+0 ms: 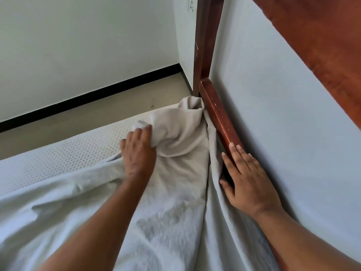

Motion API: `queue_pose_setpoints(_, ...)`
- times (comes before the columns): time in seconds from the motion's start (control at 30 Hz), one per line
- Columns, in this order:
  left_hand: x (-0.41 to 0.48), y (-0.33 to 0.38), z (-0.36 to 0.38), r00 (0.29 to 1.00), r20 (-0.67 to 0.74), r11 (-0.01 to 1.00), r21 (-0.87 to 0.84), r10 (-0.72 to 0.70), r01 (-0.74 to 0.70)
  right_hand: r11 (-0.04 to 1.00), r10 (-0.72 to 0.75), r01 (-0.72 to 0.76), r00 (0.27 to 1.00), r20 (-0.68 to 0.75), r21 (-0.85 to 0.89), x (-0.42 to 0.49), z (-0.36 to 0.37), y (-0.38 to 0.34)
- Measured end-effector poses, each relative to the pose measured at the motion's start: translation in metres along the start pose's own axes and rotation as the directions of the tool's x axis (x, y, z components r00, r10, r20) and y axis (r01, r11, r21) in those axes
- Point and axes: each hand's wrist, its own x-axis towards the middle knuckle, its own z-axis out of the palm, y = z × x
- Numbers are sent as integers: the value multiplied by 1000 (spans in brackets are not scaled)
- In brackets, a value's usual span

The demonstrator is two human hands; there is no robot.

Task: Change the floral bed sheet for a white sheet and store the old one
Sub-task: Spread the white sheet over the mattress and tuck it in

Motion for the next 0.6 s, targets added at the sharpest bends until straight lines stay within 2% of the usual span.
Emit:
queue_pose_setpoints(0.03,-15,5,-2,982,-13,981,-22,191,-191,1000,0,0,1000,4,-3,0,0,1)
queue_pose_setpoints(0.07,-36,9,1,926,42,926,-65,375,-372,1000,3,-3,1000,6,-4,-1,0,3)
queue_pose_setpoints(0.1,-57,6,3,841,183,861,-121,509,-494,1000,2,-2,1000,4,6,0,-1,0)
queue_pose_setpoints(0.13,-75,4,4,751,350,827,-181,560,-532,1000,0,0,1000,5,8,0,-1,1)
queue_pose_setpoints(0.17,-88,0,6,690,488,840,-220,535,-496,1000,-1,0,1000,8,5,0,-1,0)
queue_pose_setpoints(0.2,-95,-2,6,685,550,877,-258,478,-404,1000,0,0,1000,11,8,-1,-1,0)
queue_pose_setpoints(0.27,-89,0,4,803,547,947,-313,237,-66,1000,0,0,1000,3,10,2,-2,0)
queue_pose_setpoints(0.3,-84,2,3,847,523,944,-318,100,84,1000,-1,1,1000,3,9,0,-1,0)
queue_pose_setpoints(0.33,-74,4,5,863,505,933,-317,14,170,1000,2,-2,1000,4,8,1,-1,0)
queue_pose_setpoints(0.4,-55,7,3,805,593,949,-241,-22,204,1000,-4,4,1000,6,4,0,-1,-1)
queue_pose_setpoints(0.5,-33,19,-2,661,749,995,-95,47,37,1000,-3,3,1000,10,-8,-1,-2,1)
queue_pose_setpoints(0.53,-21,19,-7,644,764,997,-73,43,21,1000,-1,1,1000,12,-8,-1,-2,0)
queue_pose_setpoints(0.57,-7,22,-10,662,749,996,-72,24,45,1000,2,-2,1000,16,-14,-2,-2,2)
queue_pose_setpoints(0.6,11,20,-15,719,695,995,-72,-3,74,1000,0,0,1000,22,-19,-1,-2,1)
